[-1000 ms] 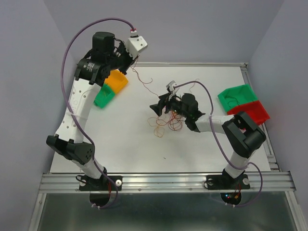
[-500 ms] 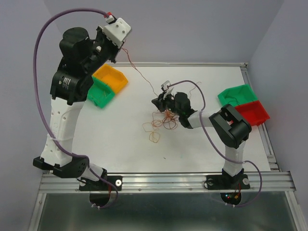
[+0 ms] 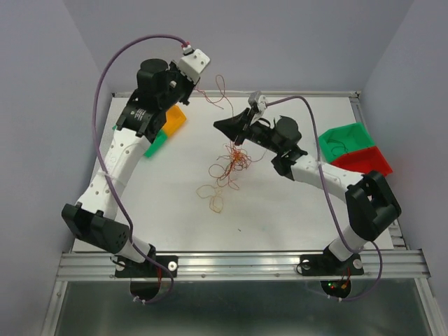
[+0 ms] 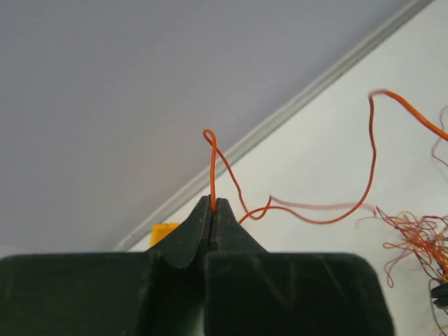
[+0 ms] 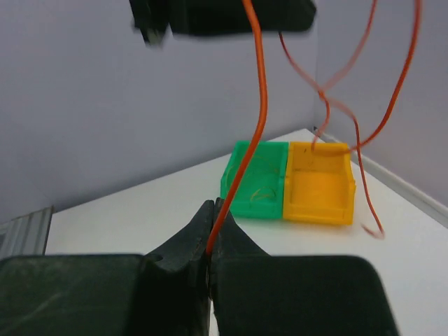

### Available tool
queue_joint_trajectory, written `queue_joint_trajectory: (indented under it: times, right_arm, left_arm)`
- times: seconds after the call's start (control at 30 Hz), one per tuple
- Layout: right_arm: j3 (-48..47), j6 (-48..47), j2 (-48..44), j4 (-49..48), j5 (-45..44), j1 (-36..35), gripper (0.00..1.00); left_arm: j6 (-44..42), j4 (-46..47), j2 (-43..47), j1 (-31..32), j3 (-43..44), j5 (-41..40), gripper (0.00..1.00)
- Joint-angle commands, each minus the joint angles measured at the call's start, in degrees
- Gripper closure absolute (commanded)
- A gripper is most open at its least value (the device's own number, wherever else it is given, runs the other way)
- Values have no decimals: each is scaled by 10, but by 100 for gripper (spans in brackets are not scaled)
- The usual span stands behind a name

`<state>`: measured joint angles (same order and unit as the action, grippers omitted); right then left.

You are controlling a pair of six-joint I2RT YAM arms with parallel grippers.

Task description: Untangle the cables

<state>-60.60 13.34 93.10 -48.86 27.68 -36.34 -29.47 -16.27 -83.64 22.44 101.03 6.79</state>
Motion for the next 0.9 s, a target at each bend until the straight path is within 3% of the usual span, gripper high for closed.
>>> queue_joint_trajectory:
  times: [0.0, 0.2, 0.33, 0.47, 0.67, 0.87]
  right_arm:
    - [-70, 7, -45, 17, 4, 4, 99]
    - [-127, -16, -78, 70, -15, 4, 100]
    - [-166, -24, -92, 98, -19, 5, 99]
    - [-191, -37, -90, 125, -22, 5, 99]
    - [-200, -17, -75, 120, -5, 5, 99]
    - [-208, 19, -49, 80, -14, 5, 99]
  left_arm:
    - [70, 98, 26, -5, -86, 134, 100]
    - [158, 204, 45, -34, -200, 288, 100]
    - [230, 337, 73, -66, -268, 398, 100]
    - [246, 372, 106, -72, -310, 495, 100]
    - [263, 403, 103, -68, -328, 585, 97]
    - [255, 411, 93, -40, -333, 583, 93]
